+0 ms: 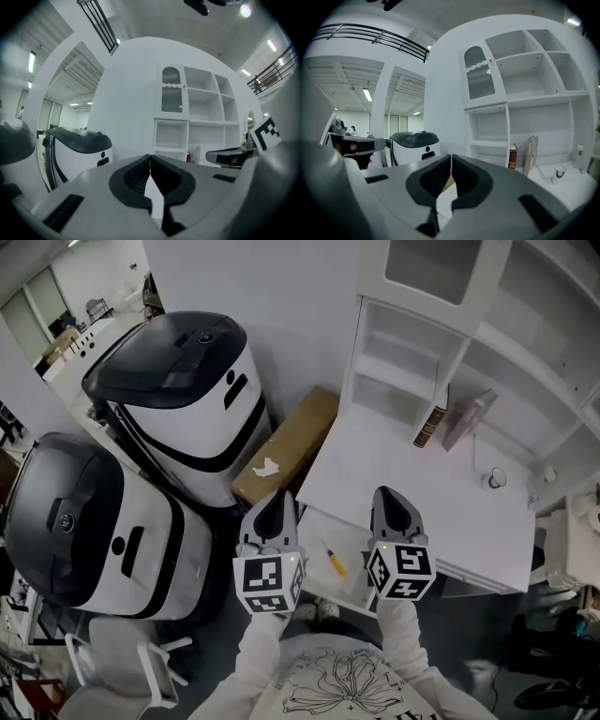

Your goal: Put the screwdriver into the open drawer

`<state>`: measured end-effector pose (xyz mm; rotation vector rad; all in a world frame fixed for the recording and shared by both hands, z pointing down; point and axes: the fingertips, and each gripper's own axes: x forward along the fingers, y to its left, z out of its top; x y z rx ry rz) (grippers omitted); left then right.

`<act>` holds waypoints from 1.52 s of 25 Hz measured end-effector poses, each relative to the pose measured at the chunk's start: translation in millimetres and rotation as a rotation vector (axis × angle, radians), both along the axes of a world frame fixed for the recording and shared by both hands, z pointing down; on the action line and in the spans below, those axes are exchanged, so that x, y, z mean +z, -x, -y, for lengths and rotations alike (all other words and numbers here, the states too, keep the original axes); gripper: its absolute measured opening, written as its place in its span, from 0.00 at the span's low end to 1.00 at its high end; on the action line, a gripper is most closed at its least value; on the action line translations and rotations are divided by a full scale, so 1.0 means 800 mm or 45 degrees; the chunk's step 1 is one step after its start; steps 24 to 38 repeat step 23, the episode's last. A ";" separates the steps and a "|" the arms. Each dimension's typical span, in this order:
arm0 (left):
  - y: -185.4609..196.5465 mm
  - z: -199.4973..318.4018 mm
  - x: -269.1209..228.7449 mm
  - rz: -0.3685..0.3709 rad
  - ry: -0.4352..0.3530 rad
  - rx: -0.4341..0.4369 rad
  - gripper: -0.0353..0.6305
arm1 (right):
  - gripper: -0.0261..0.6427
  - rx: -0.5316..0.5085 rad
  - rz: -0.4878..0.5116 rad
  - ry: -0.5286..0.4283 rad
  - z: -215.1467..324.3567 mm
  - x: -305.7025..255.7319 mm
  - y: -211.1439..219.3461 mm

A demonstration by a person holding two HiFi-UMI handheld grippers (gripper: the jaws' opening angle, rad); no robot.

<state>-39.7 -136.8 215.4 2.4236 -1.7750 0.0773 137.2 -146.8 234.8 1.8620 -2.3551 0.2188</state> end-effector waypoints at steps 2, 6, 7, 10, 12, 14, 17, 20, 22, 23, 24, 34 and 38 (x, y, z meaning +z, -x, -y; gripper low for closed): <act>-0.002 -0.001 0.001 0.003 0.001 0.002 0.06 | 0.05 0.001 0.005 -0.003 0.000 0.000 -0.002; -0.003 -0.003 0.001 0.001 0.001 0.002 0.06 | 0.05 0.001 0.005 -0.011 -0.002 -0.003 -0.001; -0.003 -0.004 0.000 0.000 -0.001 0.001 0.06 | 0.05 0.000 0.005 -0.013 -0.002 -0.003 0.000; -0.004 -0.004 0.000 -0.001 0.001 0.003 0.06 | 0.05 -0.003 0.007 -0.015 -0.003 -0.004 0.000; -0.004 -0.005 0.001 -0.001 0.005 0.003 0.06 | 0.05 -0.004 0.007 -0.013 -0.004 -0.004 0.000; -0.004 -0.006 0.002 -0.002 0.007 0.002 0.06 | 0.05 -0.005 0.008 -0.012 -0.005 -0.003 0.000; -0.005 -0.006 0.003 0.002 0.007 0.002 0.06 | 0.05 -0.007 0.007 -0.011 -0.005 -0.001 -0.001; -0.006 -0.005 0.004 0.004 0.006 0.005 0.06 | 0.05 -0.008 0.000 -0.009 -0.003 0.000 -0.002; -0.006 -0.003 0.005 0.005 0.007 0.008 0.06 | 0.05 -0.007 -0.002 -0.010 -0.002 0.001 -0.003; -0.006 -0.002 0.005 0.005 0.008 0.008 0.06 | 0.05 -0.007 -0.002 -0.011 -0.001 0.001 -0.003; -0.006 -0.002 0.005 0.005 0.008 0.008 0.06 | 0.05 -0.007 -0.002 -0.011 -0.001 0.001 -0.003; -0.006 -0.002 0.005 0.005 0.008 0.008 0.06 | 0.05 -0.007 -0.002 -0.011 -0.001 0.001 -0.003; -0.006 -0.002 0.005 0.005 0.008 0.008 0.06 | 0.05 -0.007 -0.002 -0.011 -0.001 0.001 -0.003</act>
